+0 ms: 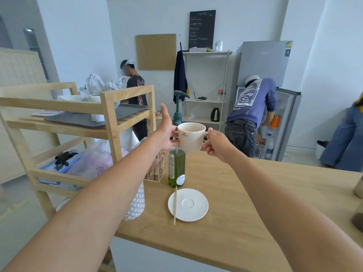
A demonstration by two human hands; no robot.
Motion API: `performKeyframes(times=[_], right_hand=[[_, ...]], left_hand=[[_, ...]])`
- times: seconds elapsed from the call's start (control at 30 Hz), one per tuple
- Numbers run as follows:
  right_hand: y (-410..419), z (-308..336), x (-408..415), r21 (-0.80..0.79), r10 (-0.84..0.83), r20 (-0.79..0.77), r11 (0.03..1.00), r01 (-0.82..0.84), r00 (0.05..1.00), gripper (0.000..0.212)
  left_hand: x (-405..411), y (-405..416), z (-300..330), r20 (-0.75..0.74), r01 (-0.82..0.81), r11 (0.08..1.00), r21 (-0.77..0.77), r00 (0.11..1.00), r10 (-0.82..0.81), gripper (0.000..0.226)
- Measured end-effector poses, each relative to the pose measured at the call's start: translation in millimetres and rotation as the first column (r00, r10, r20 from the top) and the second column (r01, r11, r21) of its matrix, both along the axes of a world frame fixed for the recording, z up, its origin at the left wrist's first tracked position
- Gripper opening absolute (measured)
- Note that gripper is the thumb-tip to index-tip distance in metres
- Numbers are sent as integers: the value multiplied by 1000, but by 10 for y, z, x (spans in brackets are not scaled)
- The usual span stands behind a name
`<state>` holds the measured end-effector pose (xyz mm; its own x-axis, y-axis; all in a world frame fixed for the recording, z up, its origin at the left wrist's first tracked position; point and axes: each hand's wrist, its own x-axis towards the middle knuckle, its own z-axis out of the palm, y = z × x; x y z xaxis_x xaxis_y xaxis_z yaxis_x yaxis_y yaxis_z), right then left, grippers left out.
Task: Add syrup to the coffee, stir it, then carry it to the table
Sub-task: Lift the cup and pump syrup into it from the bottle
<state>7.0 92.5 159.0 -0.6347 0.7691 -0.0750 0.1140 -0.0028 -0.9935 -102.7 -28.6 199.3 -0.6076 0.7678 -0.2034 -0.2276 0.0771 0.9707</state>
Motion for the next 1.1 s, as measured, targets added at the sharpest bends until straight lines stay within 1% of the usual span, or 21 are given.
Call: performKeyframes(times=[0.13,0.27,0.37,0.47,0.57,0.73,0.9,0.93,1.0,1.03,1.1], right_hand=[[63,187,-104,-30,4,-32,1000,-5,999,34],[119,299,-195,-16,14,-34,1000,-14,999,30],[163,384,-266,-6,10,-28,1000,-10,1000,26],[219,442,-329,-11,-8,-32,1000,8,999,31],[267,496,-372,-47,-25,-49,999,22,998,31],[314,566,-415,-29,-42,-45,999,40,998,31],[359,591,-458,-36,-29,-49,999,28,998,31],[368,597,-452,-38,-22,-48,999,20,999,31],[390,601,-447,-39,-8,-52,999,6,999,32],[399,600,-445,-43,-2,-58,999,0,998,32],[413,599,-427,-39,0,-69,999,-3,998,33]], left_hand=[[-47,79,161,16,-111,991,74,994,110,121],[-122,132,229,36,-149,983,110,989,145,118],[-213,167,282,44,-137,983,120,990,133,120],[-287,214,337,39,-125,985,121,992,121,121],[-355,279,392,25,-109,987,120,994,107,119],[-466,344,434,18,-76,989,128,997,74,123],[-535,382,479,-8,-56,990,127,998,57,118],[-548,378,484,-19,-44,991,125,999,47,117],[-597,374,489,-91,-1,996,89,996,9,116],[-616,369,504,-145,13,998,64,989,-4,114],[-664,378,565,-298,-1,1000,14,955,5,101]])
